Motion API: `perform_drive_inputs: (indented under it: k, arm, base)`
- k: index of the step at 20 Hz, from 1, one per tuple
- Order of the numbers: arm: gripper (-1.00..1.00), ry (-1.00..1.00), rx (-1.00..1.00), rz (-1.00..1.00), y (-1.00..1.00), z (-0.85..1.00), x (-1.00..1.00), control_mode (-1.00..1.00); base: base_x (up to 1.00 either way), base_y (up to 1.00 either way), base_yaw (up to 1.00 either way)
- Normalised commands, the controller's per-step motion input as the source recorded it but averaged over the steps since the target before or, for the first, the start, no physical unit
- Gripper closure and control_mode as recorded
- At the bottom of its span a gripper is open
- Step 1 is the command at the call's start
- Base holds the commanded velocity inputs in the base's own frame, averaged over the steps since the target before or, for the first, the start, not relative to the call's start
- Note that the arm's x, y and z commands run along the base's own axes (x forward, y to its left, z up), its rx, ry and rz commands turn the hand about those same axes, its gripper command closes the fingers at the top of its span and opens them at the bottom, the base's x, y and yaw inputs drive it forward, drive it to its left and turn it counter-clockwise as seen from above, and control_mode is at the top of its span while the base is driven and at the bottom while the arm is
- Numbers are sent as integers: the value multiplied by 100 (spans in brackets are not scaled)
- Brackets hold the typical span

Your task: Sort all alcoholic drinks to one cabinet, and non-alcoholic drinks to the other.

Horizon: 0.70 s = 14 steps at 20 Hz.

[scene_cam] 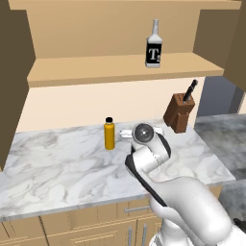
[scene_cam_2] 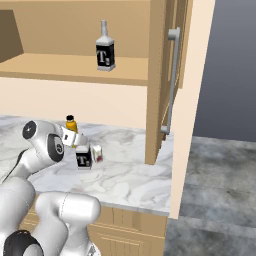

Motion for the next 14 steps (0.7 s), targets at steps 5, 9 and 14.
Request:
perform_drive_inputs:
  k: [5, 9, 14]
  arm:
    - [-100, 0, 0, 0, 0, -33, 21, -100]
    - [-100, 0, 0, 0, -9, -22, 14, -100]
    - [-100, 0, 0, 0, -10, -12, 15, -100]
  base:
    - [0, 0, 0]
    - [0, 0, 0]
    - [0, 0, 0]
